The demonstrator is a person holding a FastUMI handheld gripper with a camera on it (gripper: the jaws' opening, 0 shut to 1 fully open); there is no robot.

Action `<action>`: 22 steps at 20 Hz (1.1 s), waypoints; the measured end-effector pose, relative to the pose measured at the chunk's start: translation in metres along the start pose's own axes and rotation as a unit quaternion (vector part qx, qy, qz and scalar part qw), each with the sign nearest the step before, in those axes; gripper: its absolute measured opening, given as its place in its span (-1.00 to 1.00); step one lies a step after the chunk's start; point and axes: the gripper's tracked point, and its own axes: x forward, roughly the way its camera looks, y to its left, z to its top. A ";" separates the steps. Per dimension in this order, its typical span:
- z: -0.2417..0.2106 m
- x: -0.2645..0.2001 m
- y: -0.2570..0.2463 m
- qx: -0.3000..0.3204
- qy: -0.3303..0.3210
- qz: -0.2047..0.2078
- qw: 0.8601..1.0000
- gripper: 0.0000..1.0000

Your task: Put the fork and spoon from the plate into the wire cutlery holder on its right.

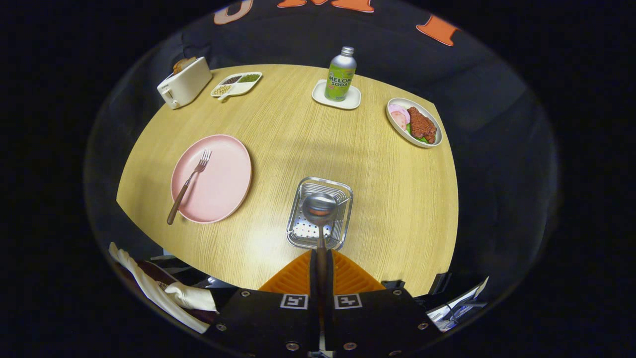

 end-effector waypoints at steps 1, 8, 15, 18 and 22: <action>0.002 0.002 0.000 -0.008 0.009 0.002 1.000 -0.90; 0.013 0.022 -0.005 0.009 0.036 0.007 0.999 -0.90; 0.015 0.020 0.000 0.013 0.040 0.019 0.999 -0.89; 0.015 0.019 0.003 0.010 0.032 0.023 0.999 -0.85; 0.020 0.014 0.010 0.015 0.014 0.034 0.999 -0.79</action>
